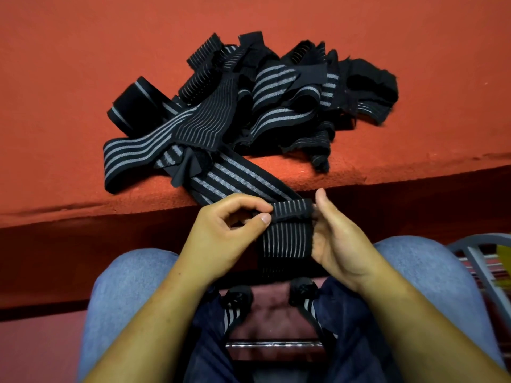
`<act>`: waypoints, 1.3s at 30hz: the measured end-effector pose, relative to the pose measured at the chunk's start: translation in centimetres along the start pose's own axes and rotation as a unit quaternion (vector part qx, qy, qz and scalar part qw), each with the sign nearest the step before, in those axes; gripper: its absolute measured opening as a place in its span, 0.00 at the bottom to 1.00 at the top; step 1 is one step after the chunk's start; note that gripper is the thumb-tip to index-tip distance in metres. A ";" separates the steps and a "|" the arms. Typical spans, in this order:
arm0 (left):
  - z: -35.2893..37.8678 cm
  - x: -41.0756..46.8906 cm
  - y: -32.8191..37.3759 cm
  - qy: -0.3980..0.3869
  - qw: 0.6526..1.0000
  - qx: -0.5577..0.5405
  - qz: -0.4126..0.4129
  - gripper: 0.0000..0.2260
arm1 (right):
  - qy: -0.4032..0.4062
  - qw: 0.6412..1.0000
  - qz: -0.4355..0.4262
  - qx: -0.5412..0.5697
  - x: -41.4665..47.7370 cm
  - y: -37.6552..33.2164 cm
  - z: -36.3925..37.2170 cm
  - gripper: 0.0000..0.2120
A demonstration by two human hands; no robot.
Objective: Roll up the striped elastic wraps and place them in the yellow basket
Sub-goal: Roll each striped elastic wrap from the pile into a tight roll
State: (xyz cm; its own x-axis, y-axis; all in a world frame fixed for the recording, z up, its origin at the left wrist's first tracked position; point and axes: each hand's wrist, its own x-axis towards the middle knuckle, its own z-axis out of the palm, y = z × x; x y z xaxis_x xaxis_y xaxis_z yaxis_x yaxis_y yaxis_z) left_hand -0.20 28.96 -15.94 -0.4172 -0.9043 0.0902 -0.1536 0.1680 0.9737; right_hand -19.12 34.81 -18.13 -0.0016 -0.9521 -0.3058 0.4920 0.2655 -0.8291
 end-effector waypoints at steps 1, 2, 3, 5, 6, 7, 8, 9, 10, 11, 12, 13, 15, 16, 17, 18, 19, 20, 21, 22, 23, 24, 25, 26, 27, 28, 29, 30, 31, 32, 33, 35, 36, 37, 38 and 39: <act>0.0 0.0 -0.1 0.000 1.000 -0.002 0.001 0.09 | -0.004 1.000 -0.002 -0.014 -0.1 0.0 0.0 0.27; 0.0 0.0 -0.1 -0.002 1.000 -0.004 0.003 0.09 | -0.005 0.999 -0.011 -0.030 -0.1 0.1 0.0 0.26; 0.0 0.1 -0.2 -0.005 1.000 -0.005 0.004 0.09 | -0.004 0.999 -0.023 -0.047 -0.1 0.3 -0.1 0.24; 0.0 0.1 -0.4 -0.008 1.000 -0.017 -0.006 0.10 | 0.006 0.996 -0.046 -0.077 -0.1 0.5 -0.1 0.20; 0.0 0.1 -0.5 -0.011 0.999 -0.032 -0.014 0.11 | 0.012 0.995 -0.055 -0.086 -0.1 0.5 -0.2 0.19; 0.0 0.1 -0.6 -0.016 0.998 -0.049 -0.022 0.11 | 0.017 0.993 -0.064 -0.094 0.0 0.5 -0.2 0.18; 0.0 0.1 -0.7 -0.023 0.997 -0.060 -0.032 0.11 | 0.021 0.992 -0.069 -0.100 0.0 0.5 -0.2 0.17; 0.0 0.1 -0.7 -0.031 0.997 -0.060 -0.040 0.11 | 0.023 0.992 -0.072 -0.103 0.0 0.5 -0.3 0.17; 0.0 0.1 -0.8 -0.041 0.997 -0.052 -0.044 0.10 | 0.024 0.992 -0.073 -0.104 0.0 0.5 -0.3 0.17; 0.1 0.1 -0.7 -0.049 0.997 -0.043 -0.045 0.08 | 0.023 0.992 -0.073 -0.105 0.0 0.5 -0.4 0.17; 0.1 0.1 -0.7 -0.054 0.997 -0.038 -0.043 0.06 | 0.021 0.991 -0.073 -0.106 0.0 0.6 -0.4 0.17; 0.1 0.1 -0.7 -0.053 0.997 -0.036 -0.040 0.05 | 0.019 0.991 -0.073 -0.106 0.0 0.6 -0.4 0.17; 0.1 0.1 -0.7 -0.045 0.998 -0.035 -0.035 0.04 | 0.019 0.992 -0.073 -0.103 0.0 0.7 -0.3 0.17; 0.1 0.1 -0.6 -0.039 0.998 -0.036 -0.034 0.04 | 0.020 0.992 -0.071 -0.098 0.0 0.7 -0.4 0.17; 0.1 0.1 -0.6 -0.032 0.998 -0.038 -0.033 0.04 | 0.019 0.993 -0.066 -0.093 0.1 0.7 -0.4 0.17; 0.1 0.1 -0.6 -0.026 0.998 -0.041 -0.033 0.04 | 0.018 0.994 -0.060 -0.092 0.1 0.8 -0.4 0.18; 0.1 0.1 -0.5 -0.020 0.998 -0.044 -0.032 0.04 | 0.016 0.994 -0.055 -0.097 0.2 0.9 -0.5 0.18; 0.1 0.0 -0.5 -0.014 0.998 -0.046 -0.031 0.03 | 0.014 0.993 -0.053 -0.106 0.3 1.1 -0.5 0.17; 0.1 0.0 -0.4 -0.008 0.999 -0.045 -0.029 0.03 | 0.013 0.992 -0.053 -0.116 0.3 1.2 -0.6 0.17; 0.1 0.0 -0.4 -0.005 0.999 -0.043 -0.028 0.03 | 0.014 0.991 -0.055 -0.124 0.4 1.3 -0.6 0.17; 0.1 0.0 -0.3 -0.003 0.999 -0.043 -0.028 0.03 | 0.015 0.990 -0.057 -0.129 0.4 1.4 -0.6 0.17; 0.1 0.0 -0.3 -0.003 0.999 -0.045 -0.030 0.04 | 0.014 0.989 -0.061 -0.131 0.4 1.4 -0.7 0.17; 0.1 0.1 -0.3 -0.003 0.998 -0.047 -0.031 0.05 | 0.014 0.989 -0.065 -0.130 0.4 1.4 -0.7 0.16; 0.1 0.1 -0.4 -0.004 0.998 -0.045 -0.030 0.07 | 0.015 0.990 -0.066 -0.127 0.4 1.4 -0.8 0.16; 0.0 0.1 -0.5 -0.004 0.999 -0.041 -0.028 0.09 | 0.015 0.990 -0.066 -0.122 0.3 1.3 -0.8 0.15; 0.0 0.1 -0.6 -0.003 0.999 -0.036 -0.025 0.10 | 0.015 0.991 -0.063 -0.118 0.3 1.3 -0.8 0.15; -0.1 0.1 -0.6 -0.001 0.999 -0.033 -0.022 0.11 | 0.015 0.992 -0.058 -0.115 0.2 1.2 -0.7 0.15; -0.1 0.0 -0.6 0.000 0.999 -0.031 -0.021 0.12 | 0.019 0.992 -0.048 -0.115 0.2 1.2 -0.7 0.15; -0.1 0.0 -0.5 0.000 0.999 -0.030 -0.019 0.12 | 0.026 0.992 -0.035 -0.116 0.2 1.1 -0.6 0.17; -0.1 0.0 -0.4 -0.001 1.000 -0.027 -0.014 0.12 | 0.033 0.992 -0.023 -0.120 0.2 1.1 -0.5 0.20; -0.1 0.0 -0.4 -0.002 1.000 -0.024 -0.008 0.12 | 0.036 0.991 -0.015 -0.124 0.2 1.1 -0.5 0.23; -0.1 0.1 -0.1 -0.003 1.000 -0.015 0.004 0.10 | 0.035 0.993 -0.012 -0.113 0.2 1.0 -0.6 0.24; -0.1 0.1 0.0 -0.001 1.000 -0.010 0.008 0.11 | 0.034 0.995 -0.012 -0.098 0.2 0.9 -0.5 0.22; -0.1 0.1 0.1 0.003 1.000 -0.002 0.014 0.11 | 0.031 0.996 -0.010 -0.083 0.1 0.7 -0.5 0.21; 0.0 0.1 0.2 0.007 1.000 0.008 0.019 0.13 | 0.026 0.997 -0.009 -0.073 0.1 0.5 -0.4 0.22; 0.0 0.1 0.2 0.010 0.999 0.019 0.023 0.13 | 0.020 0.997 -0.009 -0.069 0.0 0.4 -0.4 0.23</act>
State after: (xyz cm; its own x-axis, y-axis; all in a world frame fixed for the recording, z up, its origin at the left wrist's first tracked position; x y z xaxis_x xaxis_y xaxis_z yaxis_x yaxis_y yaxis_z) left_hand -0.27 28.86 -15.74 -0.4066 -0.9028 0.1402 -0.1690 0.2251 0.9596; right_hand -19.25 34.94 -18.64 -0.0445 -0.9509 -0.3062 0.3664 0.2697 -0.8905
